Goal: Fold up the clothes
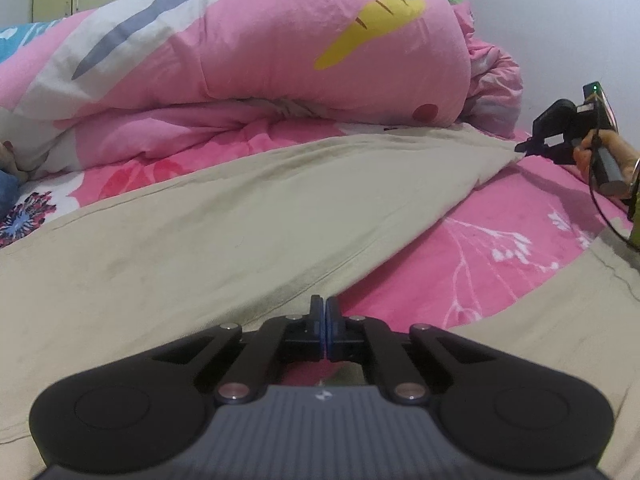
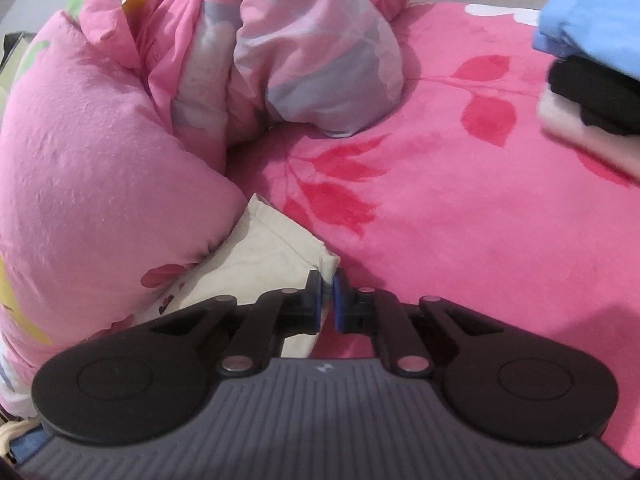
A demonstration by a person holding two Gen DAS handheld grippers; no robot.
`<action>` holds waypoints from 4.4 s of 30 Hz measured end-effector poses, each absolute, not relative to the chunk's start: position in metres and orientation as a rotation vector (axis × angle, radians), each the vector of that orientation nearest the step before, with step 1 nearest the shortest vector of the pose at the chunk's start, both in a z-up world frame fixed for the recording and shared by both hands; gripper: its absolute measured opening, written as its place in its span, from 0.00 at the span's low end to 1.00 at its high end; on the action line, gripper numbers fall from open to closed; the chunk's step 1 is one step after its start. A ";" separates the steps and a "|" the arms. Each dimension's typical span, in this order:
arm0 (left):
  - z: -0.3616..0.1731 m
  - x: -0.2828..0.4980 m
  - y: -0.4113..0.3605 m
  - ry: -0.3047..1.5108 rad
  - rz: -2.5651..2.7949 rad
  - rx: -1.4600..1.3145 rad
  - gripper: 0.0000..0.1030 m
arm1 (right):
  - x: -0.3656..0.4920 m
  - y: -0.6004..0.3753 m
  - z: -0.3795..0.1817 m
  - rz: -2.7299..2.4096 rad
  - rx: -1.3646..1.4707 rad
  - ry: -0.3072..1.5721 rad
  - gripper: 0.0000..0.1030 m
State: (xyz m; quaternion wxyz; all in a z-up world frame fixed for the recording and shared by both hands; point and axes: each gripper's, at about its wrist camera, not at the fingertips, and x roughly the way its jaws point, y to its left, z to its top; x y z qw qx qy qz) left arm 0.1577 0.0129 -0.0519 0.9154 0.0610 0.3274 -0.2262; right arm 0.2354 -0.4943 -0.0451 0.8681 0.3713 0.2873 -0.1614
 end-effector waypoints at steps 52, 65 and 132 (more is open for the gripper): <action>-0.085 0.172 0.052 0.696 -0.620 -0.161 0.16 | 0.422 -0.280 -0.033 0.028 0.066 0.743 0.06; -0.084 0.173 0.054 0.694 -0.624 -0.171 0.16 | 0.461 -0.213 -0.043 0.154 0.084 0.828 0.00; -0.058 0.020 0.160 0.714 -0.341 -0.272 0.66 | 0.175 -0.048 -0.066 0.722 0.259 0.993 0.02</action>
